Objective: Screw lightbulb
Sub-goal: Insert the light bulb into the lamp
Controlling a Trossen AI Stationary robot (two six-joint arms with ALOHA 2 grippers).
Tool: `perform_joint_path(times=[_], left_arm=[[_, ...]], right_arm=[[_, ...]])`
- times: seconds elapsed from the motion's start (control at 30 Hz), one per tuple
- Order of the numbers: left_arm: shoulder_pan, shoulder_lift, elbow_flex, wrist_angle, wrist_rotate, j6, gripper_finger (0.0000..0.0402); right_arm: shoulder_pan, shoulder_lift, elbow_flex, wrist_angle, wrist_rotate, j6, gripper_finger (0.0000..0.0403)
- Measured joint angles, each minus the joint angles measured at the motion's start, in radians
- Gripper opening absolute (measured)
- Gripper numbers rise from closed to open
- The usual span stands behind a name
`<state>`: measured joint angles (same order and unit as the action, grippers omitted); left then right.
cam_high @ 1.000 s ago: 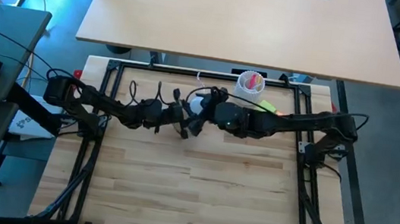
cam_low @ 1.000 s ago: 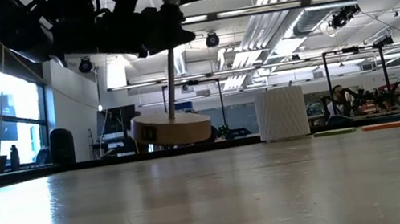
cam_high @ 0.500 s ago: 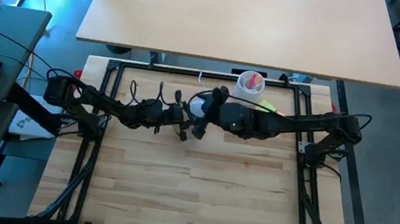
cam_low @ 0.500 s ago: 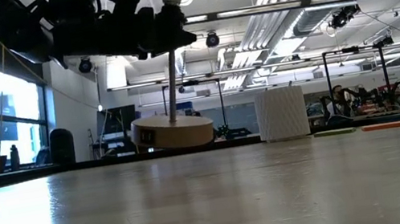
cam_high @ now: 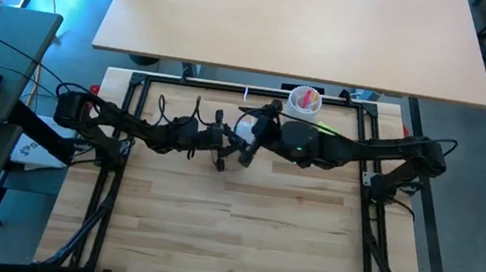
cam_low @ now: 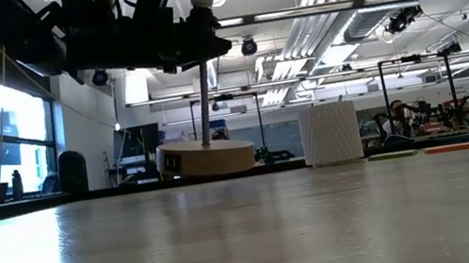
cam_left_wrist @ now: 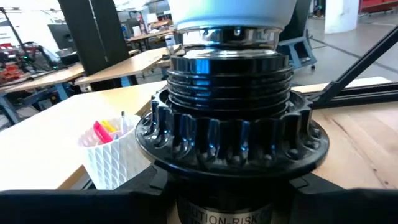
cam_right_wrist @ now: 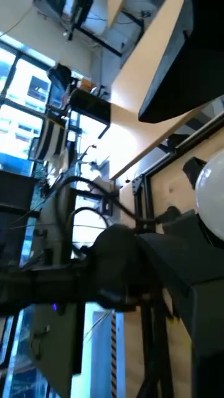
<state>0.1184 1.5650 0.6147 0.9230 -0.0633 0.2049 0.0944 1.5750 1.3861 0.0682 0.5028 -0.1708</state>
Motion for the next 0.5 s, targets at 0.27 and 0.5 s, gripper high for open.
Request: perform_joint_path(times=[0.27, 0.5], left_arm=[[0.021, 0.005, 0.0, 0.004, 0.033, -0.019, 0.0136], [0.048, 0.077, 0.0, 0.087, 0.137, -0.062, 0.0136]], right_arm=[[0.118, -0.183, -0.078, -0.163, 0.11, -0.003, 0.0303], [0.186, -0.353, -0.375, -0.079, 0.117, 0.182, 0.0303]])
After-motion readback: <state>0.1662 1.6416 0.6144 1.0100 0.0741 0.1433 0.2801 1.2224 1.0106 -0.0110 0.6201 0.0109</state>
